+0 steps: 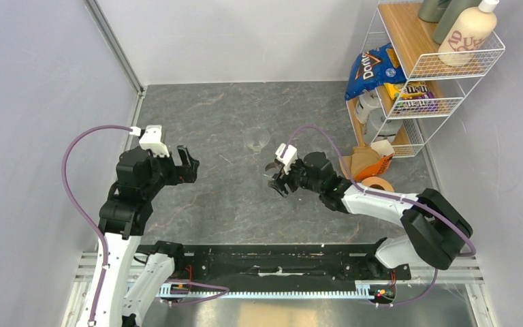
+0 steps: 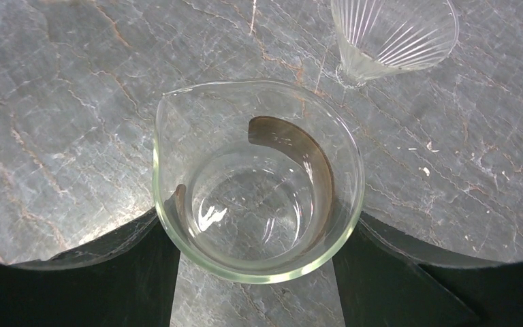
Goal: Place the coffee filter in the dripper
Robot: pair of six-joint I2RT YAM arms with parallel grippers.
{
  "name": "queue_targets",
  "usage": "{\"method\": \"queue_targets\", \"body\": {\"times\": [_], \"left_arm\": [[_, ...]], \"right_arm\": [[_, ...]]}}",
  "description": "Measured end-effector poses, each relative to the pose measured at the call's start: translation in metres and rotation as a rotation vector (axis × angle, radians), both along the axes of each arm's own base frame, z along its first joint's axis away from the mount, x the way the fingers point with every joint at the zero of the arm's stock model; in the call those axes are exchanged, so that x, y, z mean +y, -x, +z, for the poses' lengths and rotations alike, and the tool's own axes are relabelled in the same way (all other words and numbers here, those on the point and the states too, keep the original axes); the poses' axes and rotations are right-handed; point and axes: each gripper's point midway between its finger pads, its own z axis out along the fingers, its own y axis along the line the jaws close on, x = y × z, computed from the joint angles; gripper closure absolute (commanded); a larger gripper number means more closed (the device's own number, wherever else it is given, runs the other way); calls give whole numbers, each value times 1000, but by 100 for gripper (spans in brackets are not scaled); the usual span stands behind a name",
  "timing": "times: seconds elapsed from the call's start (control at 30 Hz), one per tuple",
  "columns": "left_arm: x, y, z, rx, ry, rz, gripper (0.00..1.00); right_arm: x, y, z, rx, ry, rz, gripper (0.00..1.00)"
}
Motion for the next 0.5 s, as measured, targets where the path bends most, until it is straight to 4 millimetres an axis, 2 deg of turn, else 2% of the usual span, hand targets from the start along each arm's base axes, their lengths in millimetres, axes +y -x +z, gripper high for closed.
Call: {"method": "queue_targets", "body": {"times": [0.1, 0.23, 0.4, 0.47, 0.5], "left_arm": [[0, 0, 0, 0, 1, 1, 0], [0, 0, 0, 0, 4, 1, 0], [-1, 0, 0, 0, 7, 1, 0], [-1, 0, 1, -2, 8, 0, 0], [-1, 1, 1, -2, 8, 0, 0]], "right_arm": [[6, 2, -6, -11, 21, -36, 30], [12, 4, -12, -20, 37, -72, 25], [19, 8, -17, -7, 28, -101, 12], [19, 6, -17, 0, 18, -122, 4], [19, 6, -17, 2, 15, -129, 3]]}}
